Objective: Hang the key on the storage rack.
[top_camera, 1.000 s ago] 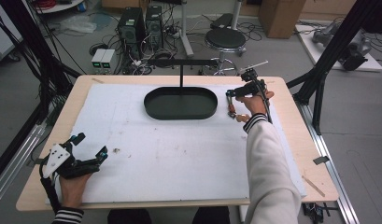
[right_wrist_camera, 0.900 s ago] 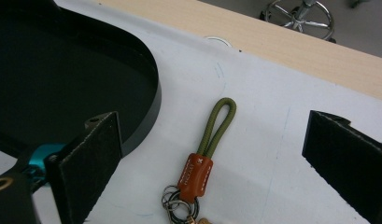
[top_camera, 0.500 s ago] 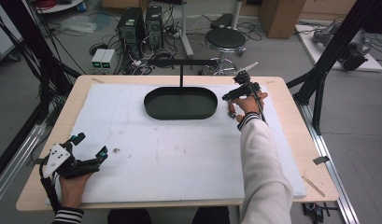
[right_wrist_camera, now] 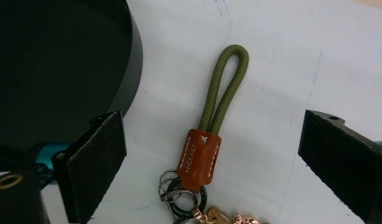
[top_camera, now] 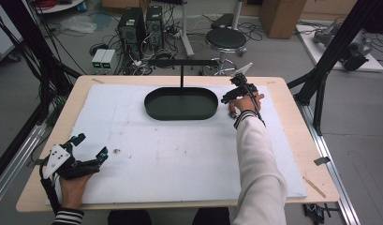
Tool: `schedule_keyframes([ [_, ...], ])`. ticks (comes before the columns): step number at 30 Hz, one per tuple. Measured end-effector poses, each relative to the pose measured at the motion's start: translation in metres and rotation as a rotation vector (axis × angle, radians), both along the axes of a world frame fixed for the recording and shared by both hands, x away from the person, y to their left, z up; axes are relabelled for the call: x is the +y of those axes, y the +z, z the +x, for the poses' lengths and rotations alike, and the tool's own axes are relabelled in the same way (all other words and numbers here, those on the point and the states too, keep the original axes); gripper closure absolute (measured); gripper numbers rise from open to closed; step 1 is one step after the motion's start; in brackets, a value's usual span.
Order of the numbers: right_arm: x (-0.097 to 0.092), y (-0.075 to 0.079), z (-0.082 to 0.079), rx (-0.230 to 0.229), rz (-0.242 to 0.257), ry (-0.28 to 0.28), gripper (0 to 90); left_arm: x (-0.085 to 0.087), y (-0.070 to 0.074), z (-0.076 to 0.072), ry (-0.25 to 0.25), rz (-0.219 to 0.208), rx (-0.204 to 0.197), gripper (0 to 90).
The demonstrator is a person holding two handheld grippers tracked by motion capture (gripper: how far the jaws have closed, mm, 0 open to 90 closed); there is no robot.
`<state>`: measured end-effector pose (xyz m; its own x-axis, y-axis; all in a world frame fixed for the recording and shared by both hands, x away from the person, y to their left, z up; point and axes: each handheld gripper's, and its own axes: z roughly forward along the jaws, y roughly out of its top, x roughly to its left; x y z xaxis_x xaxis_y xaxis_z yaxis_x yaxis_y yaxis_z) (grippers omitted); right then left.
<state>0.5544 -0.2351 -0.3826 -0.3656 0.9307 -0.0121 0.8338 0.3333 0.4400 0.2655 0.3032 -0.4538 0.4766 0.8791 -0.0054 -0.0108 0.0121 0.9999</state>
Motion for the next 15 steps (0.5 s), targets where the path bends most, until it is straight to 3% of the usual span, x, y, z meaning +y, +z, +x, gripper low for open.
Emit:
schedule_keyframes([
  [9,0.004,-0.014,0.004,0.047,-0.037,0.007,6.7,0.0,0.0,0.0,-0.001,0.0,0.0,1.7],
  [15,0.006,-0.02,0.006,0.077,-0.047,0.002,14.8,0.0,0.0,0.0,-0.002,-0.001,0.001,1.7],
])
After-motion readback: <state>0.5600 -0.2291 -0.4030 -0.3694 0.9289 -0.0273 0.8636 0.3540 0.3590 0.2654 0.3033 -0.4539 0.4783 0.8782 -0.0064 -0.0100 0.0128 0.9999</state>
